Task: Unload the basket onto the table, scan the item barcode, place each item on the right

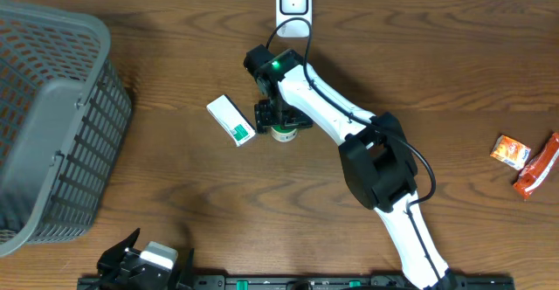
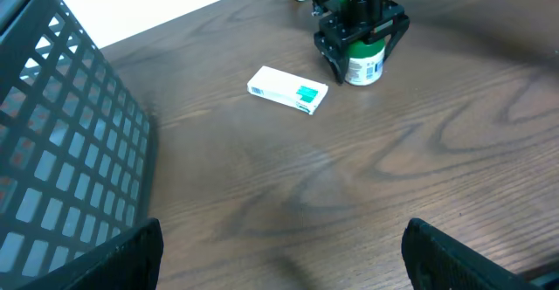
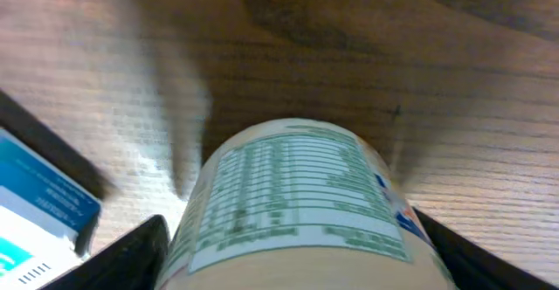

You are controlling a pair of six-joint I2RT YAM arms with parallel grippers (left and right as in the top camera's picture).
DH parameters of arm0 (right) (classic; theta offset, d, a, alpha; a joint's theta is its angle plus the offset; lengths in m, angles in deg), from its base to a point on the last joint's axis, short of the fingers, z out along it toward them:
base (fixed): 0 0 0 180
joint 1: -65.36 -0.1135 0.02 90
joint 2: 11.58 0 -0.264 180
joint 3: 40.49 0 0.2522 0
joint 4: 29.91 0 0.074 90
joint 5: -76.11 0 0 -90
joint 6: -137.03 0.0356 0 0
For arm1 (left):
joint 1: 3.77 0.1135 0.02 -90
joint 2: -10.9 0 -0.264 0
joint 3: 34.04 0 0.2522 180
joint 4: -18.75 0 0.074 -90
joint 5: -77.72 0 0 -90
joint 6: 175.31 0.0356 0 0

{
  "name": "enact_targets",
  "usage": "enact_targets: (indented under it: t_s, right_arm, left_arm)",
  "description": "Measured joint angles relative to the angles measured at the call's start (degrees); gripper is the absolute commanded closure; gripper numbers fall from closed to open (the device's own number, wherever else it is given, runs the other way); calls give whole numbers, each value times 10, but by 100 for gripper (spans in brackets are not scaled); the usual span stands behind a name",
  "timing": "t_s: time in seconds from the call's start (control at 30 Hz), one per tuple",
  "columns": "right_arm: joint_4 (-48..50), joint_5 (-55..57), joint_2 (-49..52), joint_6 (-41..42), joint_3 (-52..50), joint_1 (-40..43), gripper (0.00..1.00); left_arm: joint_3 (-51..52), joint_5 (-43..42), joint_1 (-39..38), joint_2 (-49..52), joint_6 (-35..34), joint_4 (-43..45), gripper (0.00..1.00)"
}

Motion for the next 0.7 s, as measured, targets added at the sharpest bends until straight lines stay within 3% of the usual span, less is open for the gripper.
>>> enact_targets:
  t_s: [0.17, 0.43, 0.7]
  right_arm:
    - [0, 0, 0, 17, 0, 0, 40]
    - [1, 2, 0, 28, 0, 0, 42]
    - [-6, 12, 8, -32, 22, 2, 44]
  left_arm:
    - [0, 0, 0, 0, 0, 0, 14]
    - [0, 0, 0, 0, 0, 0, 14]
    - [0, 0, 0, 0, 0, 0, 13]
